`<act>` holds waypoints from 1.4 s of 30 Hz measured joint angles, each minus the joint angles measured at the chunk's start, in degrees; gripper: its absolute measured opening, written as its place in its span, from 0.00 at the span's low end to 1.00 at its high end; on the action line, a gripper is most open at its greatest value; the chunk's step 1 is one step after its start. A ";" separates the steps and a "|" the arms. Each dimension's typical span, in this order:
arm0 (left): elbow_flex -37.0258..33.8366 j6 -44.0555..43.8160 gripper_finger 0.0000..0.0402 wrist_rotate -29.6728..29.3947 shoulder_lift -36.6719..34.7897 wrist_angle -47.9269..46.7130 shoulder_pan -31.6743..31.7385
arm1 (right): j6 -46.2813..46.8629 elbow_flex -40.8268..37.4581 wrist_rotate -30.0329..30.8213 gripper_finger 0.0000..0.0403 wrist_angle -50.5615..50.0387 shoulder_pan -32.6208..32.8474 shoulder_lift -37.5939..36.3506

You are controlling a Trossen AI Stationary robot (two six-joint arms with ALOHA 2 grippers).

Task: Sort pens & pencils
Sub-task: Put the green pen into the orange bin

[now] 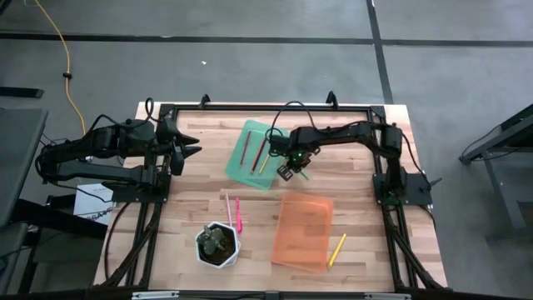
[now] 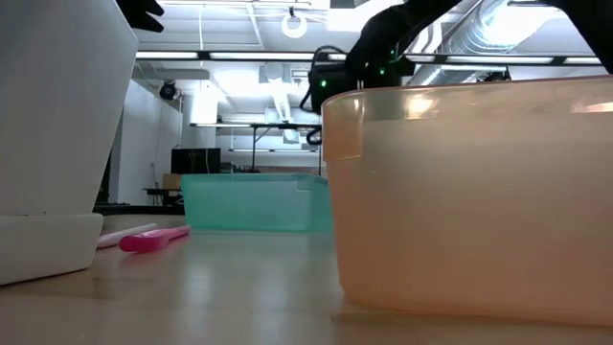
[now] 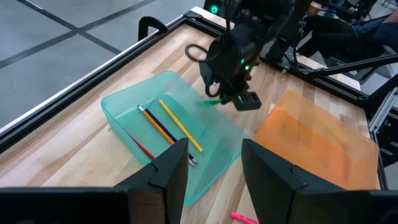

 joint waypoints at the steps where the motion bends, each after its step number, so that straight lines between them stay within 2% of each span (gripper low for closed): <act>1: 0.00 0.00 0.34 0.00 0.00 0.10 0.00 | 0.01 0.00 -0.03 0.08 -0.07 -0.06 -0.78; 16: 0.01 0.02 0.34 0.01 0.00 0.08 0.00 | 4.52 0.09 -2.79 0.08 -3.95 3.40 -15.15; 22: 0.01 0.09 0.34 0.53 0.01 0.09 0.00 | 8.03 0.09 -5.71 0.08 -4.06 9.13 -18.88; 28: 0.01 1.02 0.34 1.50 0.00 0.08 -0.02 | 12.54 0.09 -9.24 0.08 -4.69 17.33 -19.29; 34: 0.01 1.10 0.34 2.05 0.01 0.10 -0.02 | 17.66 0.02 -8.88 0.08 -4.66 24.85 -19.15; 42: 0.01 -0.55 0.34 2.59 0.00 0.09 -0.02 | 23.45 0.00 -3.25 0.08 -4.34 31.78 -18.84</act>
